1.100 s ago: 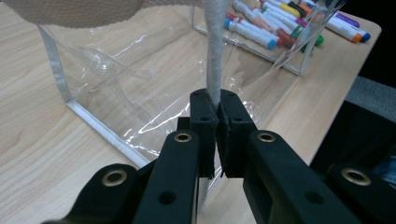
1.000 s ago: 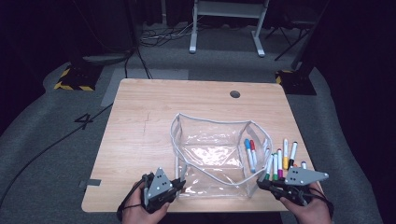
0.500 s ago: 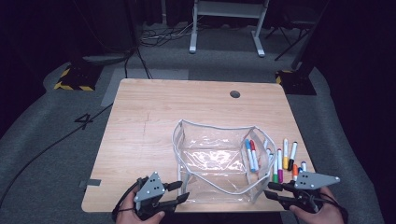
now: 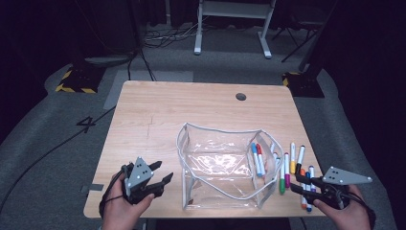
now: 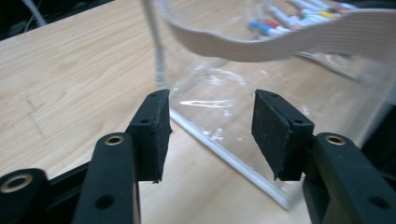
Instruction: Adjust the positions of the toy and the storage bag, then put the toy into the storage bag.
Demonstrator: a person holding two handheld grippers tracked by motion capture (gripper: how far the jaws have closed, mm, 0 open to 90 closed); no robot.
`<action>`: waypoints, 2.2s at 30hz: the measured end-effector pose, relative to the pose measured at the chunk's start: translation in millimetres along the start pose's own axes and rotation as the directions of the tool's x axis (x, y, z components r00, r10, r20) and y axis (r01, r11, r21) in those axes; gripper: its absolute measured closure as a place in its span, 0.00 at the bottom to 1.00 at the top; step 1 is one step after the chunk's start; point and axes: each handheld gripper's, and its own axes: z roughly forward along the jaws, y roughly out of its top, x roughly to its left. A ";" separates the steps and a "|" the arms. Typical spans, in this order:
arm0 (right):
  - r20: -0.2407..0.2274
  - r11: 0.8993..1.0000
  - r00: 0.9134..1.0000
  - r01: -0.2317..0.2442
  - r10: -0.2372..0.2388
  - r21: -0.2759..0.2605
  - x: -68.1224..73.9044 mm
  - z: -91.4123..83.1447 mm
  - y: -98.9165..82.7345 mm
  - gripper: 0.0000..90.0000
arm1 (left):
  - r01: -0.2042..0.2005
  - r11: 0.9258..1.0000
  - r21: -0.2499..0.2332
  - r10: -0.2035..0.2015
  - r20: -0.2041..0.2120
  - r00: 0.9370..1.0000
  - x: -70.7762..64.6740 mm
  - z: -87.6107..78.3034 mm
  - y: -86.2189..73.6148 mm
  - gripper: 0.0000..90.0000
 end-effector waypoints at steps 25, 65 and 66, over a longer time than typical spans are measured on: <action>0.356 0.939 0.904 -0.307 0.236 0.156 -96.7 -3.5 -63.8 0.52 | 0.133 0.972 0.193 -0.114 -0.107 0.988 55.9 91.8 -66.1 0.40; 0.310 0.941 0.920 -0.300 0.242 0.158 -98.6 -11.7 -18.2 0.86 | 0.132 0.970 0.204 -0.110 -0.113 0.987 53.9 94.3 -65.1 0.36; 0.299 0.945 0.925 -0.288 0.233 0.155 -96.5 -13.4 -11.1 0.86 | 0.132 0.970 0.204 -0.110 -0.113 0.987 53.9 94.3 -65.1 0.36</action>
